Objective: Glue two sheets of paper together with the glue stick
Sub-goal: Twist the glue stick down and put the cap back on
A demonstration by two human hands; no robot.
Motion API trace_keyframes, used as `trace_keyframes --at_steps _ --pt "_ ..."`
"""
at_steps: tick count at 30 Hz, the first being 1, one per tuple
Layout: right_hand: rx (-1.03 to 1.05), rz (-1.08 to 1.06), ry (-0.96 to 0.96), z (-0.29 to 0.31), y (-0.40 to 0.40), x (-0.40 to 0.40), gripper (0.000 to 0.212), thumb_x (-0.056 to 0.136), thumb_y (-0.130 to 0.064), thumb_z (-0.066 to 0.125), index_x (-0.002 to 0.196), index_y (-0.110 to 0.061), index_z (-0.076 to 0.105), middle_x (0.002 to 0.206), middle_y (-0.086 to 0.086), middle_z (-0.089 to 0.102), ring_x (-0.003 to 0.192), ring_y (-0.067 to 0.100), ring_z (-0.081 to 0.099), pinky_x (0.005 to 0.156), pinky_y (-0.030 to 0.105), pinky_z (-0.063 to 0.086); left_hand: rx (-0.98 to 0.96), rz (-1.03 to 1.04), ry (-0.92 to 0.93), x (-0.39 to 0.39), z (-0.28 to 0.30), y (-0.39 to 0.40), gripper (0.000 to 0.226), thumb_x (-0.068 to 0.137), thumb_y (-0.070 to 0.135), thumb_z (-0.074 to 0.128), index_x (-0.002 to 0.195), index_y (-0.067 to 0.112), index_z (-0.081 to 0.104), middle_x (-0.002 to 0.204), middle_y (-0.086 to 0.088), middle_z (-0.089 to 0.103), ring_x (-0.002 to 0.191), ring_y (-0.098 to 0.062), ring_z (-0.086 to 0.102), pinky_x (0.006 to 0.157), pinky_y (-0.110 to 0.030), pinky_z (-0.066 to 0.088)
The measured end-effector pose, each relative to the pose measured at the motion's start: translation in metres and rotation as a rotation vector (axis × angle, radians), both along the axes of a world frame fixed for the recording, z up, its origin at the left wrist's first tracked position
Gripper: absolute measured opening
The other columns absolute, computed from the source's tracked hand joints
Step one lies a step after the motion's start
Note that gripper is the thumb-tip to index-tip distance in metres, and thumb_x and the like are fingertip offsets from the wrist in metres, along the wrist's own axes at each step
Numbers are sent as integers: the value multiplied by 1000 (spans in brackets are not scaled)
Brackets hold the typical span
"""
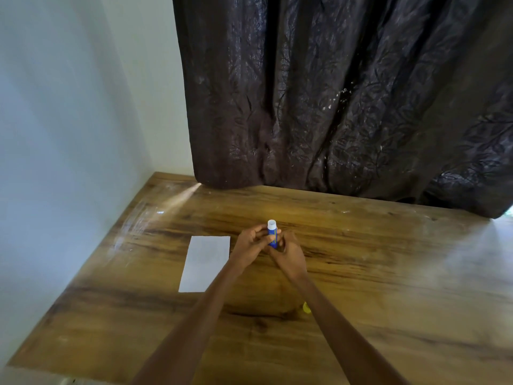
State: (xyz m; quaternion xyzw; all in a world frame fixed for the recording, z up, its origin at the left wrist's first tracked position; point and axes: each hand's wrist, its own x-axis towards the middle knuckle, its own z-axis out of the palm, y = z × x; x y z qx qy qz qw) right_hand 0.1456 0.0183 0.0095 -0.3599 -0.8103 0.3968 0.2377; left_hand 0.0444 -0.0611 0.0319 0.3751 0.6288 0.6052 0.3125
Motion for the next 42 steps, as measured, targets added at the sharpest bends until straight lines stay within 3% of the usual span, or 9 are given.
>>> trace_keyframes --at_steps 6,12,17,19,23,28,34,38,42 --pt "29 199 -131 5 1 11 25 89 -28 63 100 -6 68 86 8 51 74 18 48 69 37 43 4 28 5 -2 -5 -14 27 89 0 55 116 1 59 108 -10 68 90 -2 67 82 -18 53" --pt "69 -153 -44 0 -25 12 26 74 -34 71 80 -19 51 87 -4 55 81 13 51 62 32 43 30 40 42 15 -4 -19 24 87 -1 58 107 10 61 105 -4 68 88 5 66 77 -12 51" --pt "62 153 -8 3 -26 28 20 87 -18 64 106 -10 63 81 -6 45 70 8 45 68 26 36 20 14 21 14 -3 -29 26 87 1 57 113 7 60 109 -11 68 99 -14 66 85 -26 53" --pt "92 126 -69 5 -26 35 18 86 -27 65 98 -15 67 77 -10 40 71 10 44 64 26 35 29 0 24 18 -1 -34 25 87 1 57 110 11 61 107 -8 69 99 -16 66 87 -31 52" --pt "138 -110 -120 7 -41 43 26 76 -39 70 88 -19 58 87 -7 51 80 15 53 62 31 43 21 9 52 38 -1 -41 25 87 6 60 108 20 62 101 5 70 93 -1 67 77 -14 50" --pt "121 4 -196 5 -43 73 39 78 -35 72 108 -14 60 110 6 54 102 24 56 78 35 46 -28 20 24 59 -12 -45 25 87 8 61 110 16 60 105 1 70 87 7 65 70 -8 49" --pt "21 -49 -423 0 -22 130 54 78 -62 60 121 -30 55 124 1 56 111 25 59 83 34 45 -113 59 25 76 -25 -47 38 87 13 62 124 6 55 115 -10 68 107 -18 64 92 -28 51" --pt "32 54 -491 -7 -33 136 46 78 -64 57 113 -34 57 97 -9 62 92 14 61 72 27 40 -144 68 46 85 -29 -48 41 86 17 64 125 8 55 115 -7 67 106 -16 63 88 -25 52" --pt "23 30 -410 -8 -40 131 19 84 -41 59 101 -32 60 76 -8 59 79 18 62 66 24 37 -198 81 51 90 -33 -51 44 84 22 67 126 10 55 115 -4 66 104 -14 62 84 -22 49"
